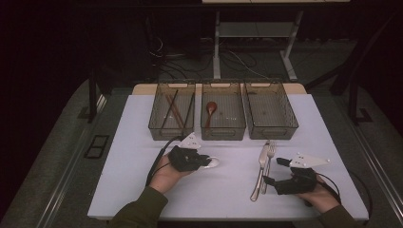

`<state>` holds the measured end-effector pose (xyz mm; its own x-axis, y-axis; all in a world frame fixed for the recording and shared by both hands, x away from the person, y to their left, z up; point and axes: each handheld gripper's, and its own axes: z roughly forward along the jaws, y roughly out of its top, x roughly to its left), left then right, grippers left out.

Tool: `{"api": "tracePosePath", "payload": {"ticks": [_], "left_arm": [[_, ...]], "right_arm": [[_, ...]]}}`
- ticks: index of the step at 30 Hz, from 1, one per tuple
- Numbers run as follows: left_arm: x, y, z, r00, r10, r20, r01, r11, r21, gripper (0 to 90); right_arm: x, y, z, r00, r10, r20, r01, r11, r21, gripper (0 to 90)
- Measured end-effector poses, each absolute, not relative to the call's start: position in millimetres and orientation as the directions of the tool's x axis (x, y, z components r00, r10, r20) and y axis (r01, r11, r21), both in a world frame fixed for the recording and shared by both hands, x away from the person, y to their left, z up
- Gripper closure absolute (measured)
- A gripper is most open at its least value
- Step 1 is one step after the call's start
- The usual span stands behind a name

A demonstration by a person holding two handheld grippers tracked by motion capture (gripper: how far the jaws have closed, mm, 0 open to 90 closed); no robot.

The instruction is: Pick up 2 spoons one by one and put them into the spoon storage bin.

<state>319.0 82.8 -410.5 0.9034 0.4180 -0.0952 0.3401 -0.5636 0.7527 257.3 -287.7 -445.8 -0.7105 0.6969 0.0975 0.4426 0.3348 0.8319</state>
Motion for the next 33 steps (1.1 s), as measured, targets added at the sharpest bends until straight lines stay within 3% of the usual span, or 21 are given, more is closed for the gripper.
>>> {"api": "tracePosePath", "payload": {"ticks": [33], "left_arm": [[368.6, 72.1, -381.7, 0.876, 0.479, -0.063, 0.339, -0.517, 0.786, 82.5]], "right_arm": [[255.2, -288.7, -445.1, -0.712, 0.696, 0.096, 0.445, 0.34, 0.829, 12.5]]}}
